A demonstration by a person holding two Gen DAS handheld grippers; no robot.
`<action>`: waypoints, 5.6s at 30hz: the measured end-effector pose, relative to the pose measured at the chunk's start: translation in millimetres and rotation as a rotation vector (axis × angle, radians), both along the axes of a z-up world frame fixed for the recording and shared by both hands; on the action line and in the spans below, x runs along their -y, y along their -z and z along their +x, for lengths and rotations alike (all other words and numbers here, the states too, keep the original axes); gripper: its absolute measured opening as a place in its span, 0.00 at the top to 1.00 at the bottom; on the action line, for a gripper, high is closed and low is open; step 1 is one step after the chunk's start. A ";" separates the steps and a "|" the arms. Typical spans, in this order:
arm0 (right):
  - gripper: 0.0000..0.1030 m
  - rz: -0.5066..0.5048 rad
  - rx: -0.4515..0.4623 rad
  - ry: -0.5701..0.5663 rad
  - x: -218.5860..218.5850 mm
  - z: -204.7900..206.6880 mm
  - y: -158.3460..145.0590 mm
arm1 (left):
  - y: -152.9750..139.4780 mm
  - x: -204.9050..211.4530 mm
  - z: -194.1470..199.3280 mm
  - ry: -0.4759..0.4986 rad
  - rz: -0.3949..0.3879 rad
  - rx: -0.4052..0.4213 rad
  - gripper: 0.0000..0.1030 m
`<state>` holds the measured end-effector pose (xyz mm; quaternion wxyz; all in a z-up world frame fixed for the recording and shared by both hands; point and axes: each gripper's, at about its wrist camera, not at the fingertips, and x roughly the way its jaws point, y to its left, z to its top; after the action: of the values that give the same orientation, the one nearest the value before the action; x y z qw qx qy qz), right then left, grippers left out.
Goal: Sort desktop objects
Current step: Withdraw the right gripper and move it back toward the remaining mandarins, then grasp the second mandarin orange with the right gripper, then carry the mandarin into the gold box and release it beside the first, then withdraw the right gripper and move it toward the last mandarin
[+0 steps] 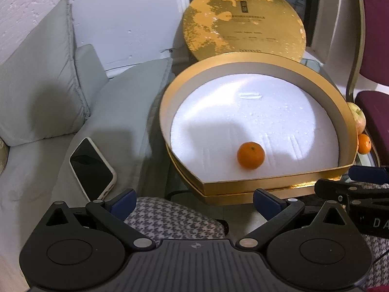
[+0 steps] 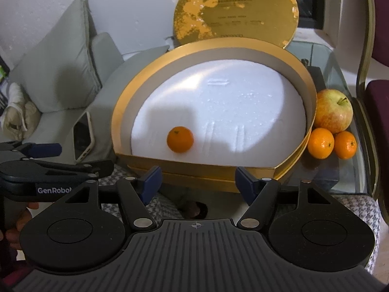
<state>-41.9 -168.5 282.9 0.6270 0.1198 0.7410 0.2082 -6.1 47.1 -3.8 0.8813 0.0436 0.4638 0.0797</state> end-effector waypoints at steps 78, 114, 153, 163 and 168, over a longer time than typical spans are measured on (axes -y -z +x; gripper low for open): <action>0.55 -0.264 -0.112 0.572 185.2 3.4 150.1 | 31.1 98.7 78.2 0.259 0.066 -0.121 0.01; 0.55 -0.172 -0.061 -0.125 -30.1 28.8 99.3 | 20.2 -52.9 46.0 -0.082 -0.108 -0.014 0.01; 0.26 -0.096 0.021 0.001 18.3 17.3 10.0 | -3.2 -4.7 11.5 0.044 -0.040 0.013 0.01; 0.26 -0.072 0.004 0.048 31.6 -1.3 -2.1 | -10.4 20.0 -4.1 0.118 0.012 0.032 0.01; 0.26 -0.054 0.007 0.053 31.2 -2.8 -6.1 | -11.2 23.7 -5.9 0.124 0.030 0.034 0.01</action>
<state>-44.6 -199.7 289.0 0.6379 0.1216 0.7408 0.1719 -12.0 23.5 7.4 0.8914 0.0843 0.4441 0.0326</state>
